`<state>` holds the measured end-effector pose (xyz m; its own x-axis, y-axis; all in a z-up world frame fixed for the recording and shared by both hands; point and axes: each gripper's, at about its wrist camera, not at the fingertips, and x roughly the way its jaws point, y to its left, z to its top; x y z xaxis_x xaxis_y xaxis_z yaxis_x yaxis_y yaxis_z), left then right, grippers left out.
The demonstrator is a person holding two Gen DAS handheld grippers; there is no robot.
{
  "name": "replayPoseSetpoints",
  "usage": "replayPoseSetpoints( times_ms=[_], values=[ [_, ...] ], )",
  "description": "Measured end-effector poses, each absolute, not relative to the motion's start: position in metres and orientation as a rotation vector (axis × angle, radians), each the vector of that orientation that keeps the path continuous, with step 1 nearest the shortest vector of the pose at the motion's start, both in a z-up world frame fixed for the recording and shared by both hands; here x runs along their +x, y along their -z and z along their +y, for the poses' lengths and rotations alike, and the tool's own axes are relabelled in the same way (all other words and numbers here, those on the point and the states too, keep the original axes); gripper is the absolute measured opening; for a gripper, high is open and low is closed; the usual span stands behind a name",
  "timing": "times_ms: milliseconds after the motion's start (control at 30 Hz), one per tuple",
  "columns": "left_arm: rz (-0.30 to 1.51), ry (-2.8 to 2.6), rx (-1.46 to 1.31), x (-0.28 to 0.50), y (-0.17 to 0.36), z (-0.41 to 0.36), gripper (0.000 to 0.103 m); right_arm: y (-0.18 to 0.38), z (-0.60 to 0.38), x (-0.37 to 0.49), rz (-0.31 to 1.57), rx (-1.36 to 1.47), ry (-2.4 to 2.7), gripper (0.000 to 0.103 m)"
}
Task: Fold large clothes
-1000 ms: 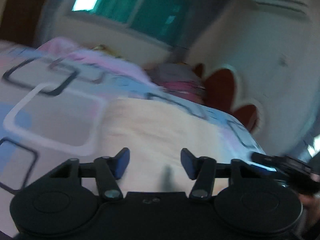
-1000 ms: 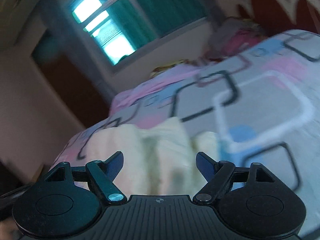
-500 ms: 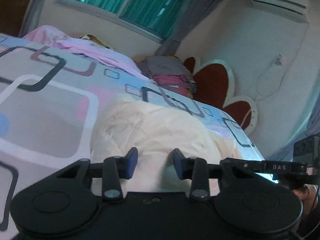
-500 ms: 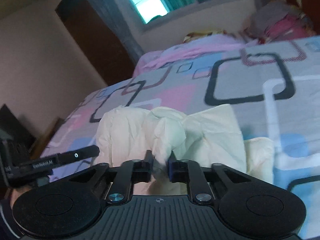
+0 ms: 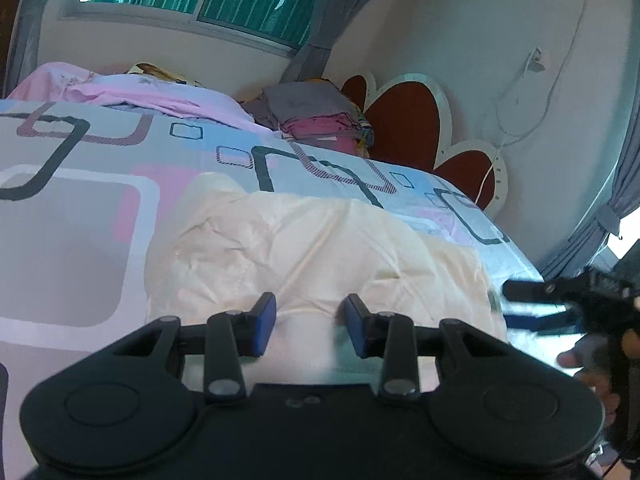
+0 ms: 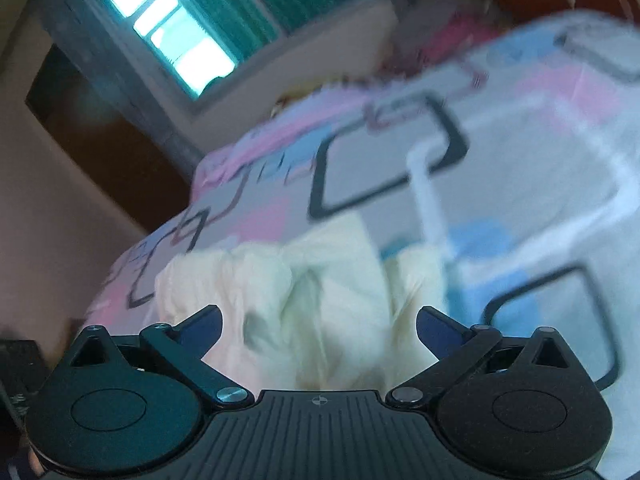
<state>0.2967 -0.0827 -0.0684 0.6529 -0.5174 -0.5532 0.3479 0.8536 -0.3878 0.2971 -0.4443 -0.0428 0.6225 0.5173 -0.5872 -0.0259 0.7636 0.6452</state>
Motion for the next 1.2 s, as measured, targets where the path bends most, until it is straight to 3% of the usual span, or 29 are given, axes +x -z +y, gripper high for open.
replayPoseSetpoints(
  times_ms=[133,200,267,367,467,667,933,1100,1133,1200],
  values=[
    [0.709,0.494,-0.269,0.298,0.067,-0.081,0.036,0.052,-0.432,0.313,0.865,0.664,-0.433,0.102],
    [0.711,0.486,-0.266,0.297,0.066,-0.080,0.036,0.047,-0.424,0.314,0.845,0.605,-0.455,0.082],
    [0.712,0.476,-0.267,0.300,0.066,-0.079,0.036,0.045,-0.412,0.316,0.858,0.533,-0.449,0.045],
    [0.692,0.457,-0.252,0.294,0.061,-0.084,0.036,0.030,-0.396,0.302,0.794,0.412,-0.450,0.027],
    [0.640,0.495,-0.221,0.285,0.053,-0.092,0.036,0.009,-0.386,0.275,0.694,0.349,-0.489,0.019],
    [0.631,0.593,-0.131,0.284,0.052,-0.130,0.036,0.013,-0.383,0.228,0.618,0.261,-0.407,0.016],
    [0.782,0.587,-0.015,0.302,0.088,-0.185,0.036,0.104,-0.414,0.237,0.794,0.504,-0.274,0.022],
    [0.805,0.593,-0.015,0.309,0.095,-0.187,0.036,0.106,-0.421,0.244,0.835,0.567,-0.272,0.022],
    [0.803,0.603,-0.027,0.307,0.092,-0.183,0.038,0.100,-0.422,0.244,0.837,0.558,-0.270,0.025],
    [0.784,0.606,-0.068,0.298,0.079,-0.168,0.044,0.077,-0.428,0.236,0.794,0.496,-0.180,0.063]
  ],
)
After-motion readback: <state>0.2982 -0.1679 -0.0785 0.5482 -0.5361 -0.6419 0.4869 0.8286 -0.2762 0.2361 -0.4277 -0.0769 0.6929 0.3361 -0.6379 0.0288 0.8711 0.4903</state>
